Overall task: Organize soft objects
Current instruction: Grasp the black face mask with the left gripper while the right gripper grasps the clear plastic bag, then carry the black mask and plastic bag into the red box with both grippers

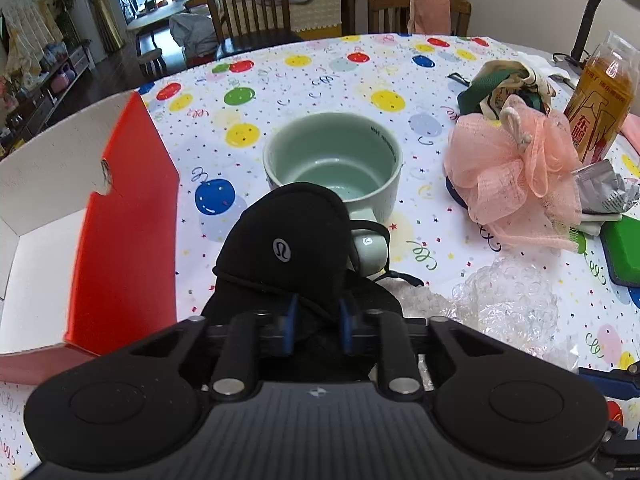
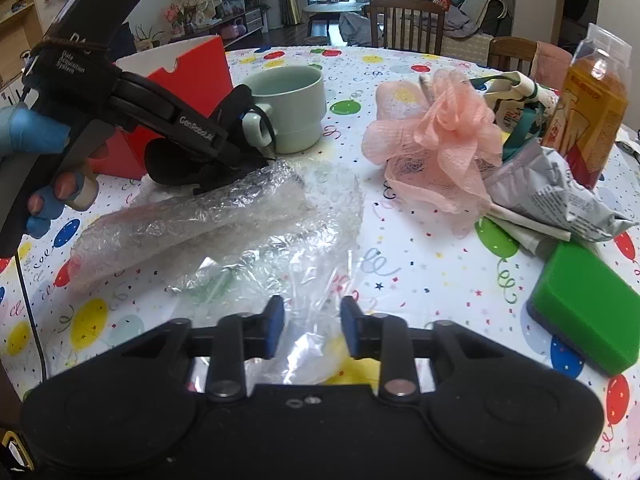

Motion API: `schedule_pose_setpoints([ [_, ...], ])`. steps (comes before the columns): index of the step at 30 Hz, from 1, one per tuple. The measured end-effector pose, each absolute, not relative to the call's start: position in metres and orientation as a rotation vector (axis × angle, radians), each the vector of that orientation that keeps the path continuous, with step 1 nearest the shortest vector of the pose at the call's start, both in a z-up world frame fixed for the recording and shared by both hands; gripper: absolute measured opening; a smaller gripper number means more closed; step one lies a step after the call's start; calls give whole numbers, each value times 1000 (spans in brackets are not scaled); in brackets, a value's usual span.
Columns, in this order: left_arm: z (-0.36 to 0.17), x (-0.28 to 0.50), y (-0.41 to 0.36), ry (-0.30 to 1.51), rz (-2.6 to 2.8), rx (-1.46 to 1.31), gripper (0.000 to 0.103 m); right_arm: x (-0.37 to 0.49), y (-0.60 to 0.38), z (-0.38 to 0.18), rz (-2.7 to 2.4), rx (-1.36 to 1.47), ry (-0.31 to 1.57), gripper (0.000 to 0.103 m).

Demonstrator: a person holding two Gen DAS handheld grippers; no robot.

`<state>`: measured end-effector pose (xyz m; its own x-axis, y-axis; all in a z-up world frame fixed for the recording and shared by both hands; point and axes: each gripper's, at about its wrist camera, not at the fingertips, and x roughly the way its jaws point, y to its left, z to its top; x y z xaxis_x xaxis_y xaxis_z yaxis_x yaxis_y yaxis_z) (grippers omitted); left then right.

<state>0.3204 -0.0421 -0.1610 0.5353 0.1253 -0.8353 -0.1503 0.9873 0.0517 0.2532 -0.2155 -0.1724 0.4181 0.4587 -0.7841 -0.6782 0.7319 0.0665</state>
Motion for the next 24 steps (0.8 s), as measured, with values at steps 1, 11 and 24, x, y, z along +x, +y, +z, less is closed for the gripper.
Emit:
schedule_pose_setpoints([
  [1,-159,319,-42,988,166,-26,17,253,-218,-171,723,-268,886,25],
  [11,-136,305,-38,922,190,-20,8,244,-240,-146,715,-195,848,20],
  [24,-82,275,-14,815,223,-66,8,244,-257,-97,706,-137,764,19],
])
